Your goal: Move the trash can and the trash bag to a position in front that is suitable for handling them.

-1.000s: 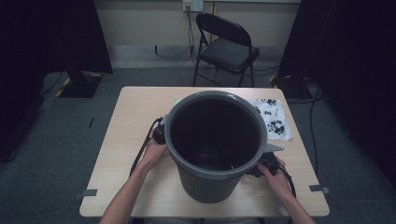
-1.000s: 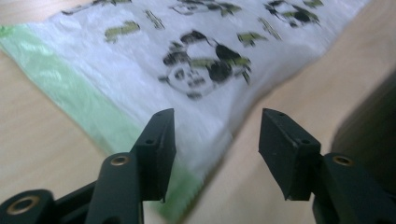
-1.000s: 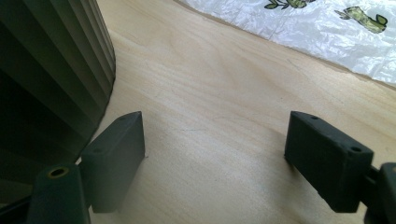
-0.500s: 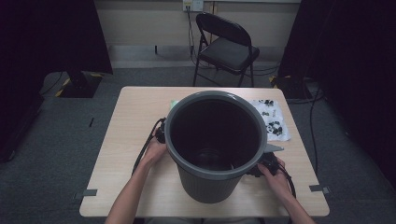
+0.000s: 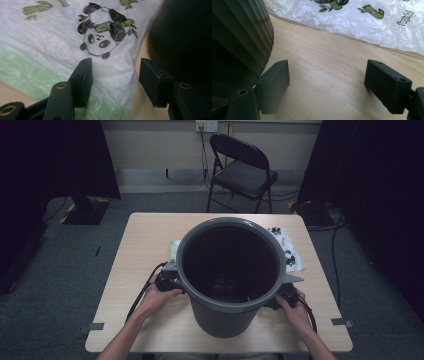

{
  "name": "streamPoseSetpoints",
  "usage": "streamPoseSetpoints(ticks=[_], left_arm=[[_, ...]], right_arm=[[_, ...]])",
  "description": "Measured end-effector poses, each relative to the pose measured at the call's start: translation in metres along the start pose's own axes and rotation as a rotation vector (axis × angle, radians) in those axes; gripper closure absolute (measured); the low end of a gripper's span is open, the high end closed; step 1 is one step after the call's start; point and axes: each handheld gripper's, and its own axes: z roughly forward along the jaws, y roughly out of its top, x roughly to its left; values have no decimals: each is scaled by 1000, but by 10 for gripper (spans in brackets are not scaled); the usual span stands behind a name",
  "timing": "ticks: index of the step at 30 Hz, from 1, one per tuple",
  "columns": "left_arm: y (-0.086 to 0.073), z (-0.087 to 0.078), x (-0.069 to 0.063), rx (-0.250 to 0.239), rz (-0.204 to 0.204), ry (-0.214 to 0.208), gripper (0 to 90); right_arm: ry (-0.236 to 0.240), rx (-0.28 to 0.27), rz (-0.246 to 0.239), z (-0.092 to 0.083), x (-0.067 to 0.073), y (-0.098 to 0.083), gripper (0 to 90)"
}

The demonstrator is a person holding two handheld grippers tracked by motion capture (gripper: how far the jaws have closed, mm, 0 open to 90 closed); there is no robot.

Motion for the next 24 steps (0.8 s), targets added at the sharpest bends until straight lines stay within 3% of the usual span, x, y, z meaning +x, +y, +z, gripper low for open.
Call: streamPoseSetpoints(ticks=[3, 6, 11, 13, 15, 18, 21, 24], left_arm=[[-8, -6, -14, 13, 67, 18, 427], [-16, -14, -26, 10, 62, 25, 427], [-32, -29, -41, 7, 47, -22, 427], [-37, -33, -50, 10, 67, -31, 421], [-42, -37, -59, 9, 61, -29, 416], [-48, -42, -73, 18, 96, -40, 410], [-51, -45, -79, 23, 105, -43, 409], [-53, -47, -88, 36, 119, -80, 408]], right_arm=[[-2, 0, 3, 0, 0, 0, 192], [-4, -1, 3, 0, 0, 0, 191], [-5, 0, 5, 0, 1, 0, 191], [-5, -1, 3, 0, 1, 0, 190], [-5, -1, 3, 0, 1, 0, 189], [-5, 0, 3, 0, 1, 0, 186], [-5, 0, 2, 1, 1, 0, 185], [-6, 1, 3, 1, 1, 0, 184]])
